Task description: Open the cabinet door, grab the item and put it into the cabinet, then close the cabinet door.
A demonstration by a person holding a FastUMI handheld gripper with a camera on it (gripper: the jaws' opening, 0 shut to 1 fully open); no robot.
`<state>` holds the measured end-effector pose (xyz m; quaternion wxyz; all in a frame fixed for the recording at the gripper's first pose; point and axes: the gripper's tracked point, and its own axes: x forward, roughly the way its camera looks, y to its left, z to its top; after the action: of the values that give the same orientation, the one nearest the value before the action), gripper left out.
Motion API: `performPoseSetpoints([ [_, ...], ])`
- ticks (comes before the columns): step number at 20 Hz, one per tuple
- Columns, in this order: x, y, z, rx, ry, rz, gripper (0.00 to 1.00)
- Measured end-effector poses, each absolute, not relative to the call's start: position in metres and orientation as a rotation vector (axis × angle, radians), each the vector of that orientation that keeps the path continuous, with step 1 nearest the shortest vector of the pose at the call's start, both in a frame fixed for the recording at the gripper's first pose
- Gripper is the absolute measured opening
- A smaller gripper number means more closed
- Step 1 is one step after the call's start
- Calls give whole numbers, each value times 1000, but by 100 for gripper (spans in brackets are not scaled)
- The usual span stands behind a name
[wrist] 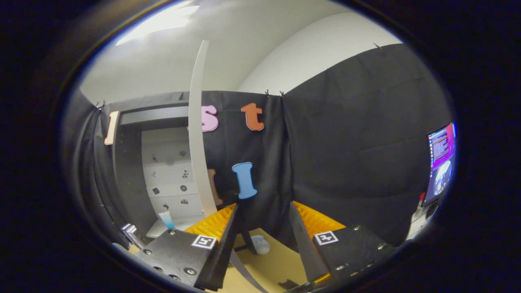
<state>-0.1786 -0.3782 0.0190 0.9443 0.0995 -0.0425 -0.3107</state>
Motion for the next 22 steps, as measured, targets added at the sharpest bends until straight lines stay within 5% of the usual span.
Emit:
performPoseSetpoints([
  [22, -101, -219, 24, 204, 0, -158, 73],
])
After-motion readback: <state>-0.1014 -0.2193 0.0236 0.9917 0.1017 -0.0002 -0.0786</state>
